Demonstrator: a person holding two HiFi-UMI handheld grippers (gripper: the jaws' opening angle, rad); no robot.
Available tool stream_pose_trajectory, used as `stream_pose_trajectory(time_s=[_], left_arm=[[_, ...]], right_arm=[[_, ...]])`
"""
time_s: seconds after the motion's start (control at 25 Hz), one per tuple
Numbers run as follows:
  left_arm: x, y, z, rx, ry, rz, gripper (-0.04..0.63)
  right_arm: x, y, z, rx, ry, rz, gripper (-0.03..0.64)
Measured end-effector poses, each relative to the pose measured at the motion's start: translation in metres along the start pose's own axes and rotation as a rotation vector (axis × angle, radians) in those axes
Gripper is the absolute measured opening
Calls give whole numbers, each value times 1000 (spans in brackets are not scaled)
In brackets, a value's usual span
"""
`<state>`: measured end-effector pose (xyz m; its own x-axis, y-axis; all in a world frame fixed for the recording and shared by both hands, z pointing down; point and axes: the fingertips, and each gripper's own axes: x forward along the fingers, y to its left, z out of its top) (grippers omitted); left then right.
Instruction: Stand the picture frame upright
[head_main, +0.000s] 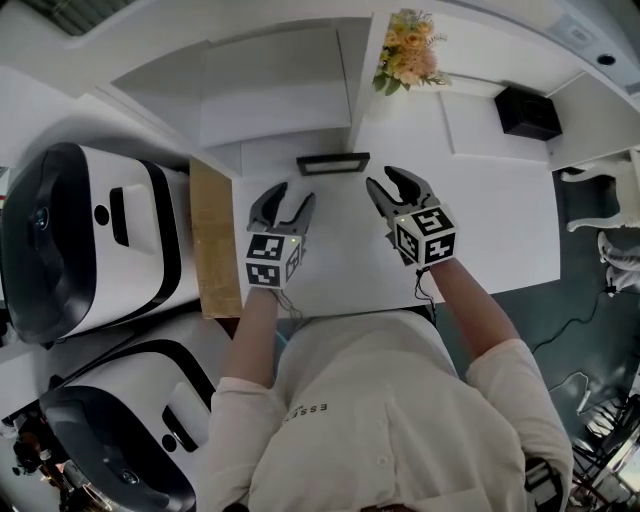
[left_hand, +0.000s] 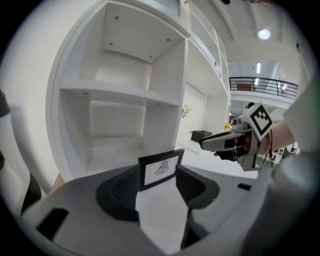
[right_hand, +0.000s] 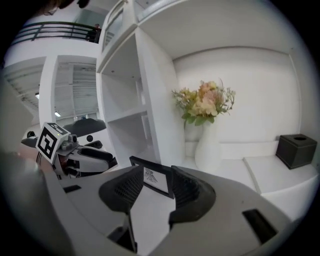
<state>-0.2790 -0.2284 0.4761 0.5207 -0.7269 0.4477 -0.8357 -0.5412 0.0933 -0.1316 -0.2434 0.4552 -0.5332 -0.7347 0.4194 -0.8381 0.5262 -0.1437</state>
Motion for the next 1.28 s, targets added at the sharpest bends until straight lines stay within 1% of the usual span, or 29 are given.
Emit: stream_pose_trajectory(time_s=[0.04, 0.12, 0.16, 0.24, 0.32, 0.36, 0.48, 0.6, 0.72, 0.8, 0.92, 1.12, 1.28], left_arm=[[-6, -5, 6, 21, -15, -9, 216], [-19, -16, 21, 57, -56, -32, 197], [-27, -21, 29, 70, -82, -40, 169], [-43, -29, 45, 87, -141, -45, 87], [-59, -36, 56, 91, -187, -53, 18], [-67, -40, 59, 88, -201, -62, 3], [-84, -50, 68, 76, -233, -96, 2], [-100, -62, 79, 95, -281, -134, 2], [-117, -75, 91, 116, -352, -198, 2], [-126, -82, 96, 122, -391, -224, 2], [-135, -85, 100, 126, -416, -225, 2], [-143, -82, 103, 133, -437, -206, 3], [-143, -79, 104, 150, -439, -184, 3]], right_arm=[[-8, 4, 7, -19, -25, 9, 178], [-24, 13, 23, -64, -80, 23, 93], [-32, 19, 30, -90, -107, 32, 73], [-48, 30, 43, -134, -156, 55, 46], [-63, 41, 53, -137, -198, 82, 29], [-70, 46, 57, -122, -215, 95, 21], [-87, 55, 70, -99, -264, 121, 15], [-99, 66, 75, -129, -293, 141, 15], [-106, 76, 74, -161, -302, 166, 15], [-111, 81, 73, -166, -310, 181, 15], [-118, 83, 75, -170, -328, 179, 15], [-127, 79, 83, -165, -369, 149, 14], [-128, 80, 83, -174, -368, 152, 14]])
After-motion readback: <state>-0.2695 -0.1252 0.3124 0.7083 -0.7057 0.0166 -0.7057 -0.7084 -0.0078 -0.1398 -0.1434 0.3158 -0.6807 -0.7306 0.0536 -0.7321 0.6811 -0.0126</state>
